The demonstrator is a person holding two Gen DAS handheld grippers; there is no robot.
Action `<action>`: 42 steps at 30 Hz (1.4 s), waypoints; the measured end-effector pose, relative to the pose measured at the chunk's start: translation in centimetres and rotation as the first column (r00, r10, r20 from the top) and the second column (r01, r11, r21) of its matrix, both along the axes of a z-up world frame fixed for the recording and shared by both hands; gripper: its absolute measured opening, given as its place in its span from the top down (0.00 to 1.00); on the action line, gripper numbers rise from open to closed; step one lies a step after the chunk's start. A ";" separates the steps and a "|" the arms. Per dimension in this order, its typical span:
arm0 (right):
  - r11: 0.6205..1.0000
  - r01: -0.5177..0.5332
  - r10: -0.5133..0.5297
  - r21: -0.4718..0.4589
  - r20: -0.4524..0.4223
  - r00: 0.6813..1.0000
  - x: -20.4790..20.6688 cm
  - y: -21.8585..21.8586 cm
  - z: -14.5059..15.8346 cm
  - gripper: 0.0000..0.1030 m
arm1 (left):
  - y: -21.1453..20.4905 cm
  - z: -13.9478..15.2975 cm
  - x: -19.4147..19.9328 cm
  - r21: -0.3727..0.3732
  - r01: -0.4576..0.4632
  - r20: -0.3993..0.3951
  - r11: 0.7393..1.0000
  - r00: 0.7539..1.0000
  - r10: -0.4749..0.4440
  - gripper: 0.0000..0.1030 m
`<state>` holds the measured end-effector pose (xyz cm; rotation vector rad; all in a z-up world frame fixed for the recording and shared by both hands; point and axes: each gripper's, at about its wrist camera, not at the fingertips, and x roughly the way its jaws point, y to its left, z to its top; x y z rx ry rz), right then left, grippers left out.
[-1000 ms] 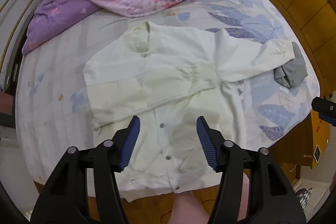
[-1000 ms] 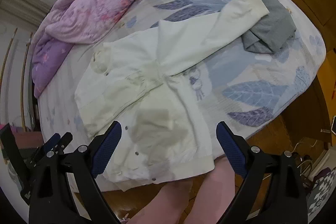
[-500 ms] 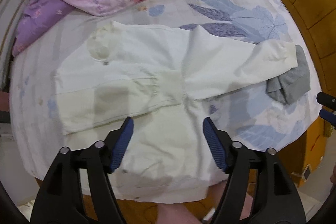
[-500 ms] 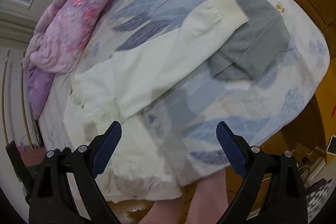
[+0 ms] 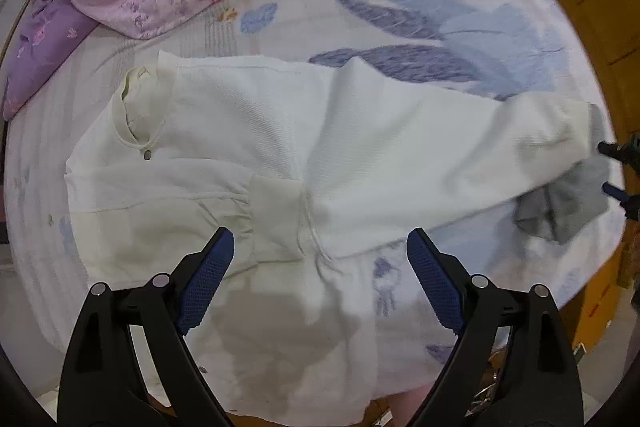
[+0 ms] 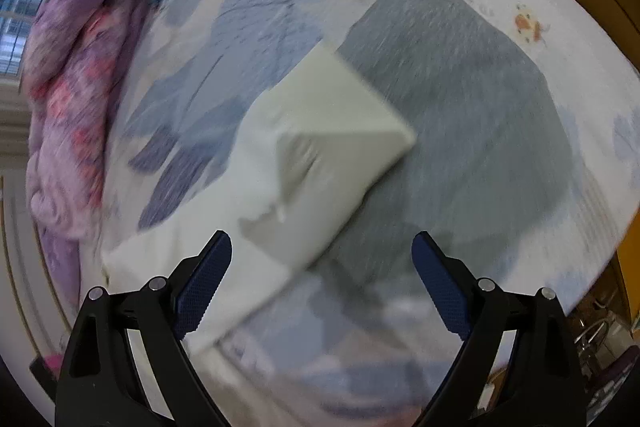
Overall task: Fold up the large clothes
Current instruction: 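Move the right tool to the other sleeve cuff by the grey cloth, then grasp the sleeve cuff with the right tool and lift it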
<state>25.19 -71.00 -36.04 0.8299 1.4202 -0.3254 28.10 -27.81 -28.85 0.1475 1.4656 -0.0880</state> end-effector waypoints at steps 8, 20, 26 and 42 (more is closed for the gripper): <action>0.990 0.115 -0.110 0.085 -0.059 0.992 1.5 -2.6 -6.3 0.29 | 2.2 -4.0 2.0 0.081 -0.075 -0.072 0.994 0.994 0.081 0.14; 0.984 0.165 -0.169 0.063 0.074 0.983 2.4 -2.9 -5.2 0.85 | 5.9 -5.3 0.3 0.080 -0.192 -0.099 0.978 0.975 0.199 0.14; 0.995 0.093 -0.100 0.043 0.213 0.972 3.0 -1.6 0.2 0.93 | 6.9 -6.8 1.3 0.052 -0.238 -0.080 0.970 0.967 0.242 0.15; 0.985 -0.165 0.161 -0.047 0.582 0.797 6.4 11.2 19.8 0.93 | 5.7 -16.8 5.2 -0.004 -0.174 -0.039 0.985 0.984 0.173 0.74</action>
